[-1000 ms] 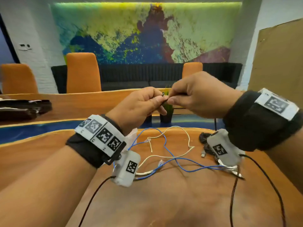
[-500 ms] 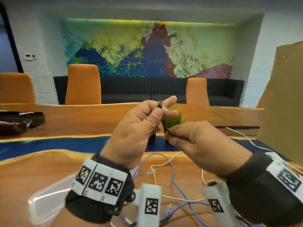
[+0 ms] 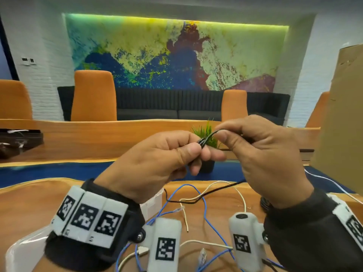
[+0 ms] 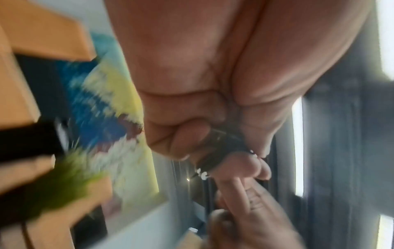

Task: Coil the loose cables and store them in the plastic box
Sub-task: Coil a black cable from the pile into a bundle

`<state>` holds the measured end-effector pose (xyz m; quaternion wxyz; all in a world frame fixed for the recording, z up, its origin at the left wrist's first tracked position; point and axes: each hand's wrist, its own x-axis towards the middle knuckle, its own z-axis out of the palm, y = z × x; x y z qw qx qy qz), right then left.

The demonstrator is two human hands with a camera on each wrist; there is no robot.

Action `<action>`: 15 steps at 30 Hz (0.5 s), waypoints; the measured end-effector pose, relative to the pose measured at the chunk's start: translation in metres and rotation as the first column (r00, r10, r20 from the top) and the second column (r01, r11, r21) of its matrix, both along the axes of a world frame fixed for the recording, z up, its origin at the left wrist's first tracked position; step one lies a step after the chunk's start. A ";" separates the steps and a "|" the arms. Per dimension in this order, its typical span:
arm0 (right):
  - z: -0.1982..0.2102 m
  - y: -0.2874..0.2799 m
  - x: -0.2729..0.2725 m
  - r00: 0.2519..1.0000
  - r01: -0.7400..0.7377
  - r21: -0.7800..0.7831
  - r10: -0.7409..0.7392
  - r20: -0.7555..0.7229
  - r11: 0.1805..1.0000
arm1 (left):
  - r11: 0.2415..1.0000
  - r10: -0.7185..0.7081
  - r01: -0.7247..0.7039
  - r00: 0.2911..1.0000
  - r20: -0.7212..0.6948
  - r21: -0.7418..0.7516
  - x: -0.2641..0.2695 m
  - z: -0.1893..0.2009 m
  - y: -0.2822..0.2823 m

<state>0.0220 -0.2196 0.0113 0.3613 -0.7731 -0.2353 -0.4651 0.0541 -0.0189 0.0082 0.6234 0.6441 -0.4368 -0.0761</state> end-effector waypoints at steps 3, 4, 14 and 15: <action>-0.004 0.007 0.006 0.985 -0.125 0.166 0.143 -0.099 0.978 | 0.926 -0.293 0.221 0.932 -0.215 -0.306 0.000 0.001 0.000; -0.005 0.009 0.006 0.974 -0.151 0.158 0.174 -0.146 0.976 | 0.882 -0.350 0.235 0.908 -0.233 -0.408 0.000 0.003 -0.001; 0.005 0.013 -0.015 0.970 -0.057 -0.412 -0.046 -0.237 0.909 | 0.897 0.435 -0.408 0.754 0.493 -0.169 -0.008 0.010 -0.009; 0.008 0.013 -0.017 0.976 -0.038 -0.440 -0.062 -0.210 0.897 | 0.861 0.457 -0.497 0.663 0.593 -0.108 -0.005 0.008 -0.008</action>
